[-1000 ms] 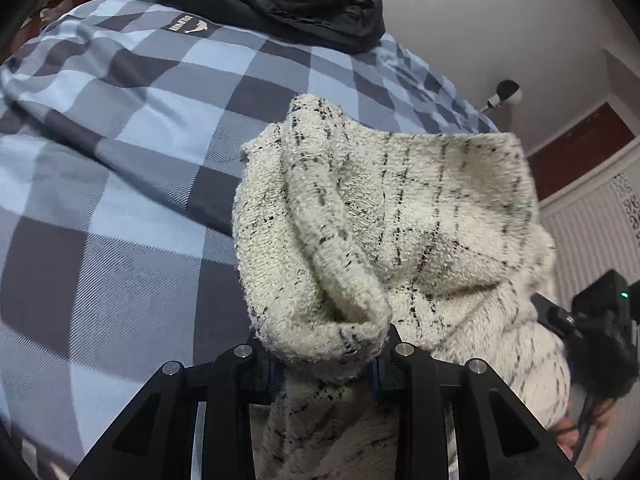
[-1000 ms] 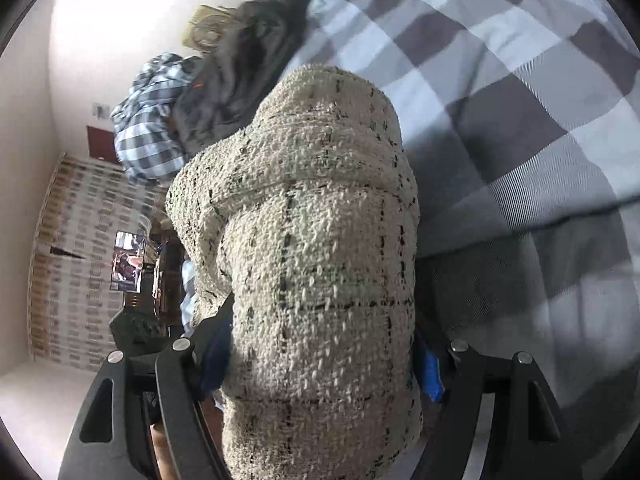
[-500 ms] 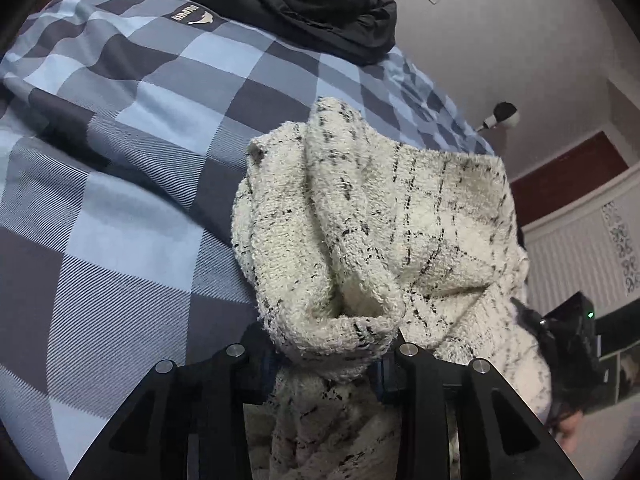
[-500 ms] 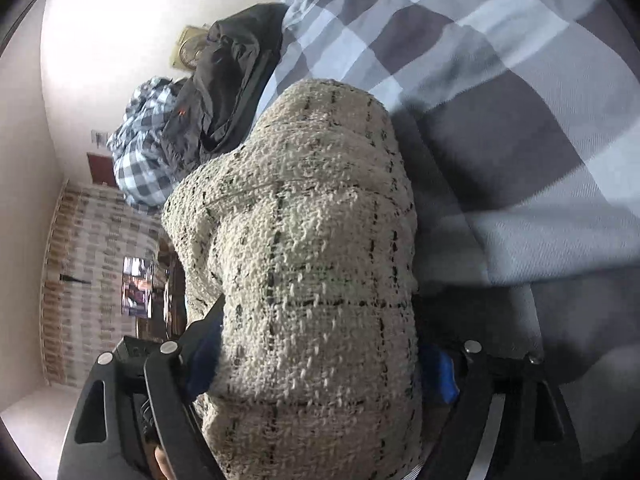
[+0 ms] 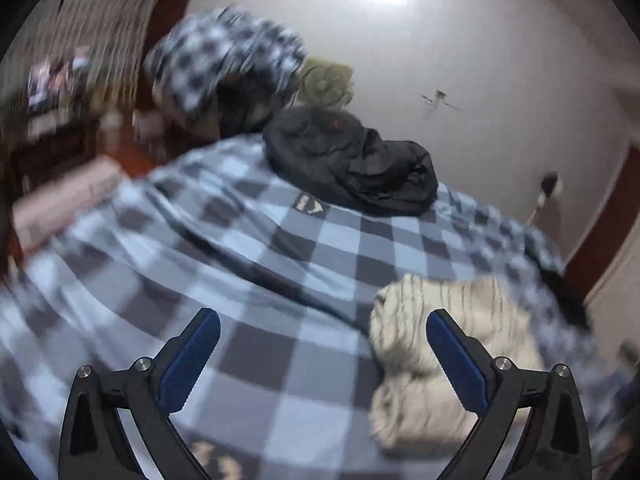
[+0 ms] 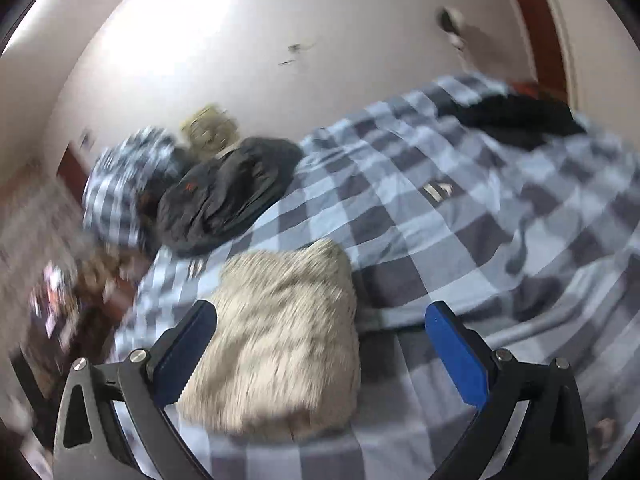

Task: Fold small clothes

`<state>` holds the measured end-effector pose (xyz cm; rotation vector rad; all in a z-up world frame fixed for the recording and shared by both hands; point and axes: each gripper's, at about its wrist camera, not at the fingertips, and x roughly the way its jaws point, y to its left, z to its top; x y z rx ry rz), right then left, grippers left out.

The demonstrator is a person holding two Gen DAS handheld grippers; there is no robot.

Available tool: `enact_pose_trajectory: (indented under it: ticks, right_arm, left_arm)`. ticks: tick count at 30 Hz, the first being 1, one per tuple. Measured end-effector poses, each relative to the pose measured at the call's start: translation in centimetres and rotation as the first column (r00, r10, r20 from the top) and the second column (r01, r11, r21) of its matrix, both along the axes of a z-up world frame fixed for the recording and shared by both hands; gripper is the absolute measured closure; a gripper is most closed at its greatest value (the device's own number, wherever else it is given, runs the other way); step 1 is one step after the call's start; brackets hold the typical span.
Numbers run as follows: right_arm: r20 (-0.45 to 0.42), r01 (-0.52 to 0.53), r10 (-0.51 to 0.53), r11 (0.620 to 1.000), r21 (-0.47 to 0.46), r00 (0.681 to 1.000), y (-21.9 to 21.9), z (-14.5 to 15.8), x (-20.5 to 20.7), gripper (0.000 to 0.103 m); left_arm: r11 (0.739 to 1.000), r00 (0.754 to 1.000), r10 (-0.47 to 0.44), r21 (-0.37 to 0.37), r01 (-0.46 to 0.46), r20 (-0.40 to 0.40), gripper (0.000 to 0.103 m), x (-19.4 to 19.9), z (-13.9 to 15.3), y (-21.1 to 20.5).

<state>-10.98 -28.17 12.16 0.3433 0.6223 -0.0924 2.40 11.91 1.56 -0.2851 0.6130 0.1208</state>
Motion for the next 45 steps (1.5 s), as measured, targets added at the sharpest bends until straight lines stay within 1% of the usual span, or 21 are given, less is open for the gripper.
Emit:
enact_pose_trajectory:
  ticks: [2, 3, 5, 7, 8, 9, 11, 12, 14, 16, 18, 20, 24, 27, 31, 33, 36, 38, 41, 45]
  right_arm:
    - [0.016, -0.058, 0.06, 0.994, -0.091, 0.998, 2.0, 0.6, -2.7, 0.001]
    - [0.017, -0.083, 0.086, 0.988, -0.129, 0.996, 3.3, 0.5, -3.0, 0.001]
    - [-0.008, -0.135, 0.137, 0.963, -0.232, 0.991, 4.8, 0.2, -4.4, 0.001]
    - [-0.02, -0.15, 0.151, 0.942, -0.301, 0.988, 5.8, -0.2, -5.4, 0.001]
    - [-0.022, -0.156, 0.157, 0.934, -0.321, 0.987, 6.1, -0.2, -6.0, 0.001]
    - [-0.026, -0.162, 0.163, 0.93, -0.33, 0.986, 6.4, -0.4, -6.4, 0.001]
    - [-0.067, -0.189, 0.177, 0.925, -0.33, 0.982, 6.9, -0.9, -7.1, 0.001]
    - [-0.105, -0.208, 0.183, 0.922, -0.327, 0.977, 7.1, -1.2, -7.4, 0.001]
    - [-0.14, -0.233, 0.195, 0.91, -0.344, 0.971, 7.6, -1.6, -8.2, 0.001]
    - [-0.14, -0.228, 0.188, 0.893, -0.389, 0.972, 8.1, -1.4, -9.2, 0.001]
    - [-0.13, -0.213, 0.173, 0.883, -0.419, 0.976, 8.1, -1.0, -9.7, 0.001]
    - [-0.116, -0.195, 0.161, 0.885, -0.423, 0.98, 7.8, -0.7, -9.8, 0.001]
    - [-0.12, -0.184, 0.15, 0.911, -0.37, 0.982, 6.7, -0.9, -9.1, 0.001]
    - [-0.143, -0.194, 0.154, 0.92, -0.34, 0.978, 6.4, -1.8, -8.4, 0.001]
    - [-0.216, -0.213, 0.145, 0.917, -0.336, 0.966, 6.7, -3.7, -6.9, 0.001]
    - [-0.241, -0.215, 0.132, 0.908, -0.359, 0.961, 7.1, -4.3, -6.4, 0.001]
    - [-0.255, -0.221, 0.121, 0.884, -0.412, 0.959, 8.0, -4.6, -6.1, 0.001]
    - [-0.247, -0.232, 0.133, 0.87, -0.435, 0.96, 8.6, -4.4, -6.3, 0.001]
    - [-0.234, -0.235, 0.137, 0.853, -0.467, 0.963, 9.0, -4.3, -6.6, 0.001]
    - [-0.22, -0.236, 0.138, 0.821, -0.52, 0.966, 9.5, -4.1, -6.9, 0.001]
  left_arm:
    - [0.997, 1.0, -0.018, 0.081, 0.019, -0.012, 0.0, -2.2, 0.0, -1.5]
    - [0.993, 0.999, -0.032, 0.115, 0.034, -0.024, 0.0, -3.2, -0.1, -2.3]
    - [0.982, 0.997, -0.066, 0.175, 0.074, -0.05, 0.0, -5.0, -0.1, -3.7]
    - [0.965, 0.994, -0.097, 0.24, 0.107, -0.05, 0.0, -6.7, 0.3, -5.2]
    - [0.957, 0.993, -0.112, 0.263, 0.119, -0.044, 0.0, -7.7, 0.6, -6.0]
    - [0.954, 0.991, -0.124, 0.269, 0.13, -0.04, 0.0, -8.4, 0.8, -6.6]
    - [0.954, 0.986, -0.162, 0.25, 0.167, -0.041, 0.0, -10.0, 1.0, -7.4]
    - [0.953, 0.983, -0.176, 0.242, 0.182, -0.048, 0.0, -10.3, 0.8, -7.7]
    - [0.948, 0.979, -0.192, 0.247, 0.203, -0.068, 0.0, -10.8, 0.6, -8.5]
    - [0.941, 0.977, -0.195, 0.266, 0.211, -0.085, 0.0, -11.2, 0.4, -9.3]
    - [0.932, 0.974, -0.21, 0.283, 0.225, -0.082, 0.0, -11.4, 0.6, -10.0]
    - [0.929, 0.972, -0.225, 0.287, 0.234, -0.067, 0.0, -11.6, 0.9, -10.3]
    - [0.934, 0.971, -0.227, 0.268, 0.238, -0.069, 0.0, -11.4, 1.1, -10.3]
    - [0.94, 0.969, -0.226, 0.24, 0.243, -0.095, 0.0, -10.8, 0.7, -10.0]
    - [0.941, 0.95, -0.256, 0.18, 0.288, -0.178, 0.0, -9.1, -0.8, -9.9]
    - [0.94, 0.94, -0.266, 0.161, 0.302, -0.216, 0.0, -8.3, -1.6, -10.0]
    - [0.938, 0.931, -0.275, 0.145, 0.315, -0.24, 0.0, -7.5, -2.0, -10.2]
    - [0.933, 0.931, -0.278, 0.163, 0.321, -0.238, 0.0, -7.4, -2.0, -10.6]
    - [0.92, 0.932, -0.285, 0.209, 0.332, -0.225, 0.0, -7.4, -1.7, -11.3]
    - [0.912, 0.93, -0.307, 0.219, 0.348, -0.202, 0.0, -7.7, -1.3, -11.7]
